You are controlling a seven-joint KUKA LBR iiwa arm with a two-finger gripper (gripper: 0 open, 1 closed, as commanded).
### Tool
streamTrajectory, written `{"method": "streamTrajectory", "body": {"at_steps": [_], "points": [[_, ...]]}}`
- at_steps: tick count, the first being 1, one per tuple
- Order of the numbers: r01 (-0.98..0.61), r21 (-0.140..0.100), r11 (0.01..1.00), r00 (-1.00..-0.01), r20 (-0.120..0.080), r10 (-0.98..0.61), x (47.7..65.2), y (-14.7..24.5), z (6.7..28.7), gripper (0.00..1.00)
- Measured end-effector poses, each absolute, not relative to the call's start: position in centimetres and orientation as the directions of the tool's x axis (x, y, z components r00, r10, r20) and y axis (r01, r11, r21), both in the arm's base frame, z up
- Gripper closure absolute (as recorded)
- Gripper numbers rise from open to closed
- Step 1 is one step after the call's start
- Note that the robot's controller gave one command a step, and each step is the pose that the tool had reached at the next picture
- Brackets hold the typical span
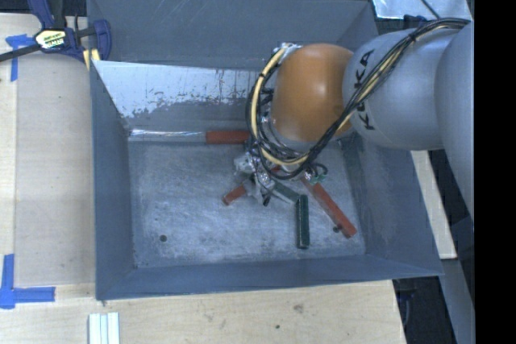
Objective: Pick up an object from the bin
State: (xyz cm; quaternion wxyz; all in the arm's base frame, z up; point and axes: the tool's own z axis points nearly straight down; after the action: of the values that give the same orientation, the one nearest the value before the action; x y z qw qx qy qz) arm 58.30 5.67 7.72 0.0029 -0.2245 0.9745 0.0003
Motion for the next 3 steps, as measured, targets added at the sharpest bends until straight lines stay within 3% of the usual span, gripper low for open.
{"method": "streamTrajectory", "body": {"at_steps": [1,2,3], "points": [[-0.426,-0.003,0.905,-0.905,-0.009,-0.426,56.1,5.0,14.8,1.0],[-0.425,0.0,0.905,-0.905,-0.003,-0.425,56.0,5.0,14.4,0.0],[-0.879,-0.001,0.477,-0.477,-0.002,-0.879,58.1,1.6,7.0,0.0]]}}
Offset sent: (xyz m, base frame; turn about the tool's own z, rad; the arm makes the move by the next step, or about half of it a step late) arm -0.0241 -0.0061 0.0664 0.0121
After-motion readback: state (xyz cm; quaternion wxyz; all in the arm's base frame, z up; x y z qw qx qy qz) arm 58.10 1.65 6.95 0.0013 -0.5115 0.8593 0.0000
